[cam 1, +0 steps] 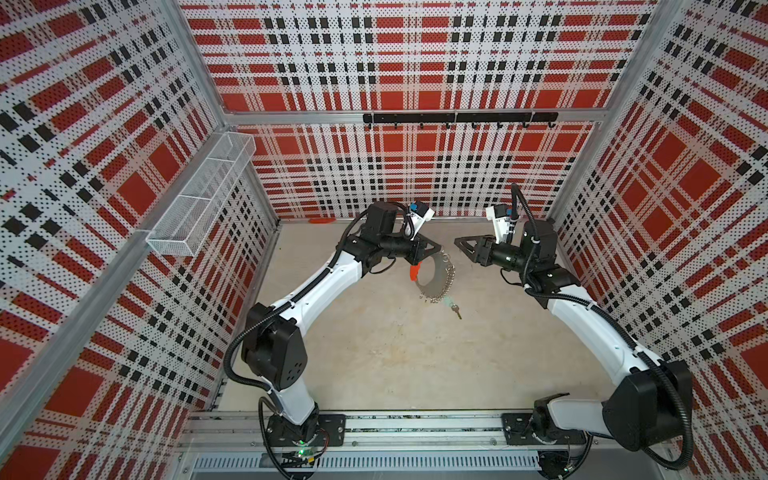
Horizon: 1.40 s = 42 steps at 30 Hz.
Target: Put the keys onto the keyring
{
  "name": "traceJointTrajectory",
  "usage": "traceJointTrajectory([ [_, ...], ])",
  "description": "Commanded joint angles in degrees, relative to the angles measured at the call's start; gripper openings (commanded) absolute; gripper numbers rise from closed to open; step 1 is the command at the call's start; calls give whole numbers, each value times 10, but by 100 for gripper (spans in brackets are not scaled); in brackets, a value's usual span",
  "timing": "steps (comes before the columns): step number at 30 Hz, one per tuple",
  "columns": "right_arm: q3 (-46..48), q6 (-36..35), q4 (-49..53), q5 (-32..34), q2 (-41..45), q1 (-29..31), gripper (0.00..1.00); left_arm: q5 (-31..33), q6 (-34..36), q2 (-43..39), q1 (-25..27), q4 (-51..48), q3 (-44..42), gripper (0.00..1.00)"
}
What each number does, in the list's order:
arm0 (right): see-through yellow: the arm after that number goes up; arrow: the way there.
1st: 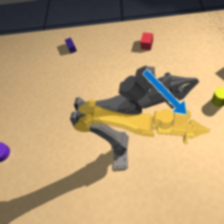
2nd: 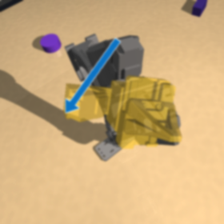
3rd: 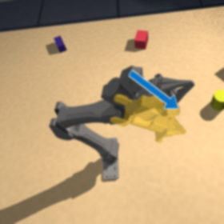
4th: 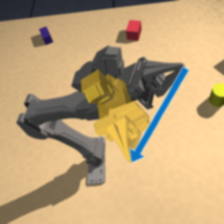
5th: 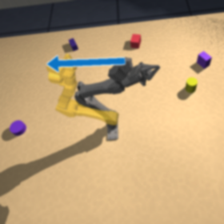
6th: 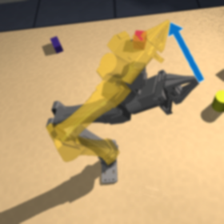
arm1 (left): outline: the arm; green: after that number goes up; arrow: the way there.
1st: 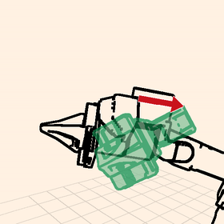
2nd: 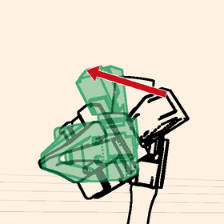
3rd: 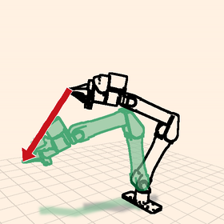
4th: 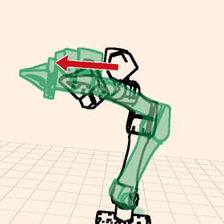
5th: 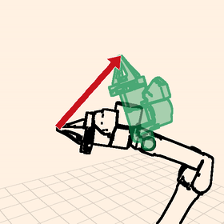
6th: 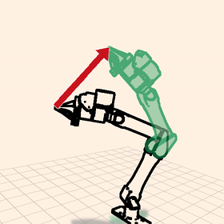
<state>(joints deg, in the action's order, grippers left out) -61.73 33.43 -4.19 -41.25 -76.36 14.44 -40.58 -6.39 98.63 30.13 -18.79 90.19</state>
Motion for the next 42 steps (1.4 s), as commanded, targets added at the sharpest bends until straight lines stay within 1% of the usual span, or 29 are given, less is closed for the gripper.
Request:
traceJointTrajectory([
  [1, 1, 43, -105, -53, -12, -3, 39, -57, -1, -8, -4, 33, 40, 0],
  [5, -2, 38, -126, -86, -28, -2, 34, -72, 8, -18, -8, 38, 35, 0],
  [9, 1, 34, -145, -99, -35, -3, 33, -115, 10, -18, -26, 33, 39, 0],
  [18, -20, 24, -130, -144, -49, -2, 28, -149, 13, -10, -37, 38, 42, 0],
  [30, -21, 26, -138, -144, -62, 0, 27, -157, 9, 1, -36, 38, 64, 0],
  [38, -21, 38, -164, -150, -66, 12, 27, -155, 6, -1, -34, 38, 65, 0],
  [42, -18, 19, -143, -130, -51, 12, 27, -154, 6, -4, -33, 38, 64, 0],
])
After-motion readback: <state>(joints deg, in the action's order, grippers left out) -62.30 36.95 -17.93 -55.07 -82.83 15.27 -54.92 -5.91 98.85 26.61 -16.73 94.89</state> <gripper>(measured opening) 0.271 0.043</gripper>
